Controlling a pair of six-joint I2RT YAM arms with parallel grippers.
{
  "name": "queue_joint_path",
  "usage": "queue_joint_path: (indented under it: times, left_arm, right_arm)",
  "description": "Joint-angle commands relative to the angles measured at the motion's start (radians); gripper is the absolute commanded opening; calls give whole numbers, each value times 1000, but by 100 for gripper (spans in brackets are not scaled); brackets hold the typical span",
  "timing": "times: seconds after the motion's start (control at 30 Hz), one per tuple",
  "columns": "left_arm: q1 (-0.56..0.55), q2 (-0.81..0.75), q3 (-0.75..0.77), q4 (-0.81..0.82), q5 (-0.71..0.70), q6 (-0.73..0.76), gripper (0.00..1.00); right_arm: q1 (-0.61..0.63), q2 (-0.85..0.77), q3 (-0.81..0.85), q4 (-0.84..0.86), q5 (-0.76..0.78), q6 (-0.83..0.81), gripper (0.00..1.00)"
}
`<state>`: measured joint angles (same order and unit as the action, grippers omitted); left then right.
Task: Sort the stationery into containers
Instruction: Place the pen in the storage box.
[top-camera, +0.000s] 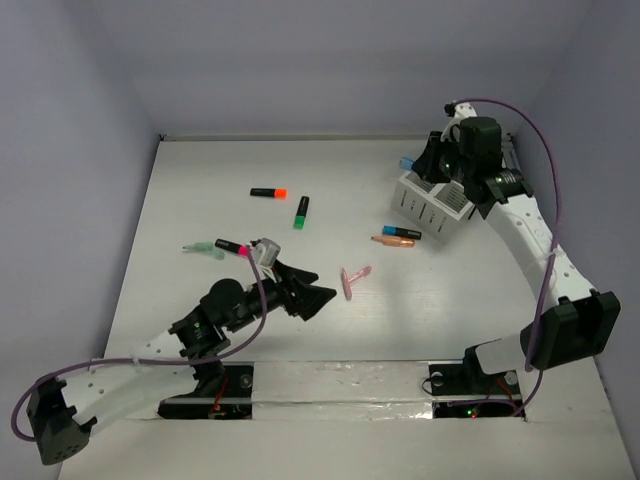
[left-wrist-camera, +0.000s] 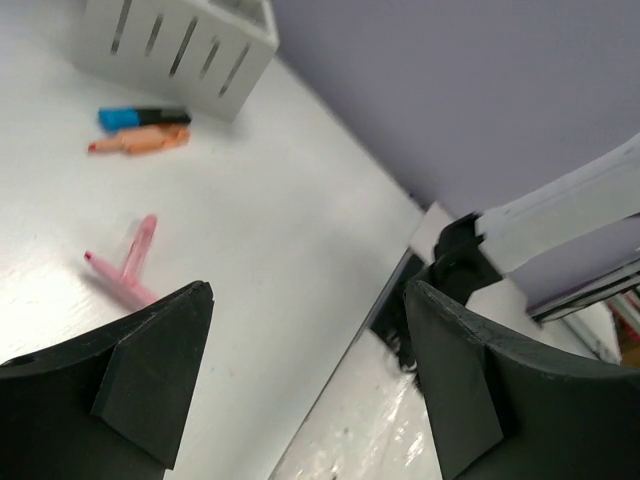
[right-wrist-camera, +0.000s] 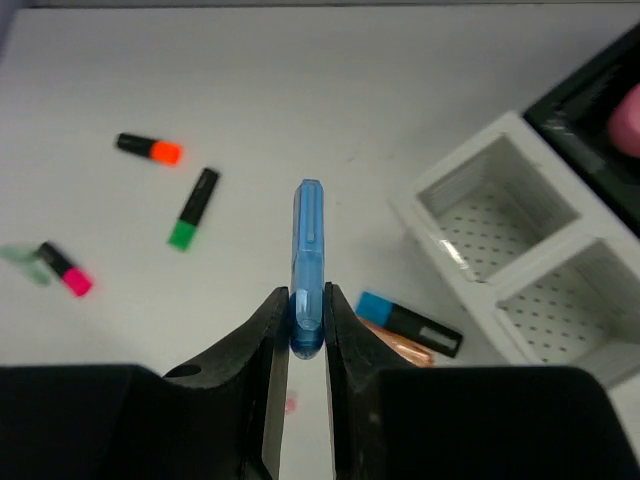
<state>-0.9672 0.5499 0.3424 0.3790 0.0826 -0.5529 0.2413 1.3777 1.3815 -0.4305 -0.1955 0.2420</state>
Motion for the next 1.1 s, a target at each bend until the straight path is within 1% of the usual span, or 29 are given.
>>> queue_joint_path:
  times: [0.0,0.2,0.33,0.5,0.77,0.8,0.83,0.9,0.93,1.03,1.07]
  left_arm:
    - [-2,64,-17,96,28,45,75]
    - [-2,140,-45,152,26,88,75]
    - [-2,169,-65,167,20,111,74]
    - [-2,179,-74,150,-27,137,74]
    - [-2,203,-94,153,-52,142,71]
    - [-2,203,-95,155,-52,140,71]
    - [-2,208,-95,159,-55,140,71]
    - [-2,214,-92,162,-58,142,71]
    - [-2,220,-86,162,-57,145,71]
    - [-2,228,-77,156,-61,151,71]
    - [-2,231,-75,155,-63,153,71]
  right_arm:
    - [-28,55,126,-169,238,-66,0]
    - [-76,118,168,-218,261,-69,0]
    - [-85,194,244,-283,315,-82,0]
    - [-85,268,289,-294,289,-89,0]
    - [-85,428,454,-344,291,-107,0]
    - [-85,441,465,-352,291,-107,5]
    - [-85,457,481,-349,291,-106,22]
    - [-85,462,484,-338,292,-99,40]
    - [-85,455,487,-333,291,-99,54]
    - [-85,439,488,-315,288,-96,66]
    - [-85,417,484,-309,281,-96,67]
